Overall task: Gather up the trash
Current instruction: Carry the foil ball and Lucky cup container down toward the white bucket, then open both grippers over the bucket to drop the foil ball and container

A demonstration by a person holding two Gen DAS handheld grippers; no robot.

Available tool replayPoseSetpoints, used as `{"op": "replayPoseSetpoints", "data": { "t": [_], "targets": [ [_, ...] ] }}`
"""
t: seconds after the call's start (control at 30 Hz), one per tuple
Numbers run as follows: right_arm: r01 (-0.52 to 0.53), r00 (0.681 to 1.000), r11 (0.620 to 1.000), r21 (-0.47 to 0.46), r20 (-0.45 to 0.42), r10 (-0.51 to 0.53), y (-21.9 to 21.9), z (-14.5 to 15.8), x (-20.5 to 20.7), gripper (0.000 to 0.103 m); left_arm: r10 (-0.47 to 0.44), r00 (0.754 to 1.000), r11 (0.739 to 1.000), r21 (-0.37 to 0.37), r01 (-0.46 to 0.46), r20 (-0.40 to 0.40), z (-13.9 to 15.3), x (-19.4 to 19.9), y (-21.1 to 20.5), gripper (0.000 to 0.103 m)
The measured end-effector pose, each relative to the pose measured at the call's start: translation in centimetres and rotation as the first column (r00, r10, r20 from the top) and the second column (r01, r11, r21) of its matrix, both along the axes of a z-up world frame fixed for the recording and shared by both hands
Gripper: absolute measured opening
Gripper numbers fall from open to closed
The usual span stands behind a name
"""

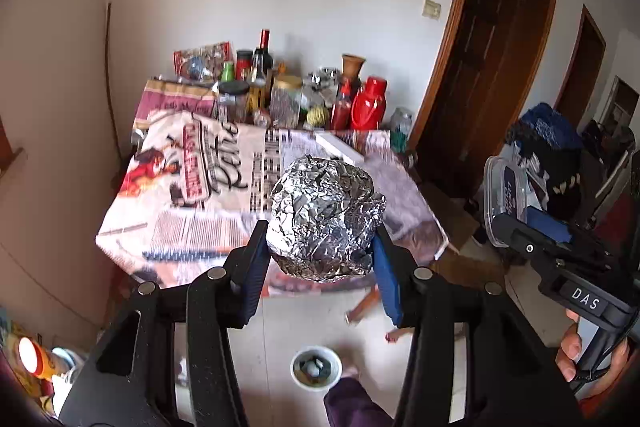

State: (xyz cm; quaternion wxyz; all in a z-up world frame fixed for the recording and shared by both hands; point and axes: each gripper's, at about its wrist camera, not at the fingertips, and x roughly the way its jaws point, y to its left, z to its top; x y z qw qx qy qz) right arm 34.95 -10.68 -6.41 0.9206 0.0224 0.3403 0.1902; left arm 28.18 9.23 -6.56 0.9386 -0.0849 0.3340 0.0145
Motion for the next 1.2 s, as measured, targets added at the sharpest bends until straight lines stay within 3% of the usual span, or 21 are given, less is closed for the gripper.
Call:
{"op": "replayPoseSetpoints", "data": {
  "t": [0.3,0.63,0.93,1.2],
  "targets": [
    [0.022,0.993,1.000,-0.018,-0.117,-0.024,-1.7,-3.1,-3.6,0.067,-0.038,0.994,0.999,-0.023,0.036,-0.099,-3.3,-2.6,-1.8,0.048],
    [-0.037,0.976,0.999,-0.024,-0.214,0.031,-3.8,-7.6,-0.9,0.067,0.007,0.978,0.998,-0.061,-0.020,-0.209,-8.3,-0.4,-4.8,0.048],
    [-0.125,0.942,0.991,-0.039,-0.317,0.107,-4.1,-16.0,2.0,0.067,0.079,0.933,0.987,-0.102,-0.122,-0.352,-18.7,2.7,-6.0,0.048],
    [-0.178,0.860,0.983,-0.047,-0.493,0.132,-2.6,-27.7,2.8,0.068,0.119,0.869,0.965,-0.151,-0.216,-0.480,-30.9,3.9,-4.4,0.048]
  ]
}}
